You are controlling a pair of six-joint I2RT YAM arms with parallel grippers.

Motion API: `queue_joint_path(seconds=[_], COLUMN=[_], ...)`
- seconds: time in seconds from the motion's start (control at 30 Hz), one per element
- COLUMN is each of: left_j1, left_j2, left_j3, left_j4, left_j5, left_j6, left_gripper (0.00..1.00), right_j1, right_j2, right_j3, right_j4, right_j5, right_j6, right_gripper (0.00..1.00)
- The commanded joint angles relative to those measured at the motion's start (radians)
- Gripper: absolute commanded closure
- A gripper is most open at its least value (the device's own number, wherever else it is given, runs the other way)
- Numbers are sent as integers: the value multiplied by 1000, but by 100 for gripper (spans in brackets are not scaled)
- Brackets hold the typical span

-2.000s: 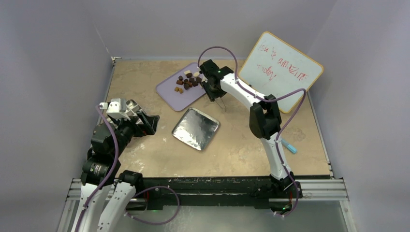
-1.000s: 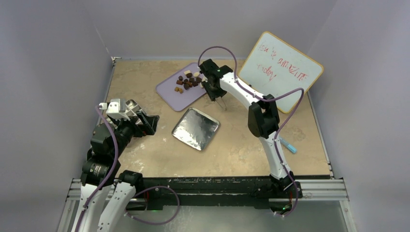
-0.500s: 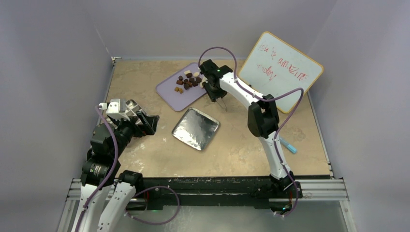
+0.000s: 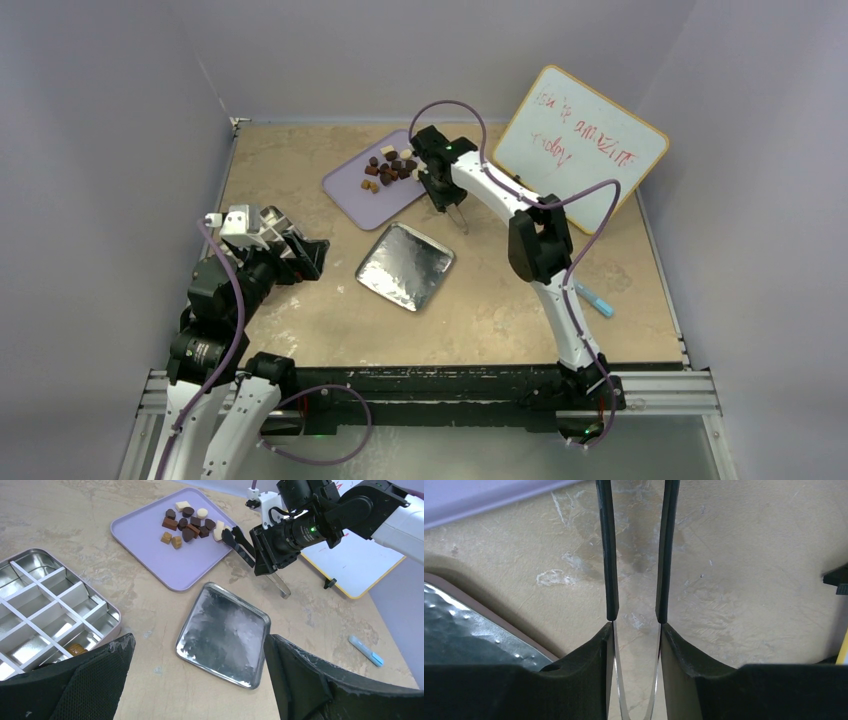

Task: Pack the chocolate
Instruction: Pick up the fake chocolate from the plate.

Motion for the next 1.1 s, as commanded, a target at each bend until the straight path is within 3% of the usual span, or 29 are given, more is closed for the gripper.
queue_joint_path(seconds=[0.0,0.4,1.07], left_j1=[2,2,2], left_j2=[-6,-11,-31], left_j3=[5,5,26], left_j4=[19,18,8], left_j5=[-12,-22,-70], left_j6=[11,9,-12], left_gripper=[0,0,0], right_j1=[-8,-4,98], right_j2=[-3,-109,-327], right_j3=[40,-31,-295], right_j4=[-27,55,271], right_j5=[17,-9,-217], right_j6=[-8,1,66], right_gripper=[64,86,87])
